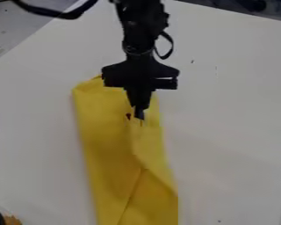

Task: Fold the clothes from the right side and pack it into the center

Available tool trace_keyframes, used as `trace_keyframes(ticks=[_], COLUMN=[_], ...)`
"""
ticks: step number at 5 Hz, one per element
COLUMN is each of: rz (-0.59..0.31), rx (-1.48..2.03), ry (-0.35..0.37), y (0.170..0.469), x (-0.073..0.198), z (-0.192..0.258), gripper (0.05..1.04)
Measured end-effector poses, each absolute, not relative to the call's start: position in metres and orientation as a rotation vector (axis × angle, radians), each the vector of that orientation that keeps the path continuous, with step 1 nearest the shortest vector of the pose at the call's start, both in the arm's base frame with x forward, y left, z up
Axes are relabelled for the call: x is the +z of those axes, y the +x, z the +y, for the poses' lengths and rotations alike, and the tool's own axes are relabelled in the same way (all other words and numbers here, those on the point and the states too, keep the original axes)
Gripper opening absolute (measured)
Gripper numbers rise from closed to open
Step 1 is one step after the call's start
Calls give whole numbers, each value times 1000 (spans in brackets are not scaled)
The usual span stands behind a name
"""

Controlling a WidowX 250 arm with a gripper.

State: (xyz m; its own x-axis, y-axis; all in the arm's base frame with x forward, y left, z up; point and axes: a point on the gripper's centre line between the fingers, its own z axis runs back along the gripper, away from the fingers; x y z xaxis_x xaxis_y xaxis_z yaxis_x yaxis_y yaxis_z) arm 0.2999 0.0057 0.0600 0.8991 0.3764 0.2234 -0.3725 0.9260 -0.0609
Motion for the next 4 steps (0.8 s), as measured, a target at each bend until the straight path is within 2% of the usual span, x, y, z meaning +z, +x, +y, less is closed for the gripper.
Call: trace_keyframes(ticks=[1, 3, 4], rz=[-239, -266, -260], rx=[473, 498, 459], ry=[-96, -116, -70], y=[273, 248, 245], x=[31, 9, 8], z=[25, 48, 54], gripper=[78, 94, 262])
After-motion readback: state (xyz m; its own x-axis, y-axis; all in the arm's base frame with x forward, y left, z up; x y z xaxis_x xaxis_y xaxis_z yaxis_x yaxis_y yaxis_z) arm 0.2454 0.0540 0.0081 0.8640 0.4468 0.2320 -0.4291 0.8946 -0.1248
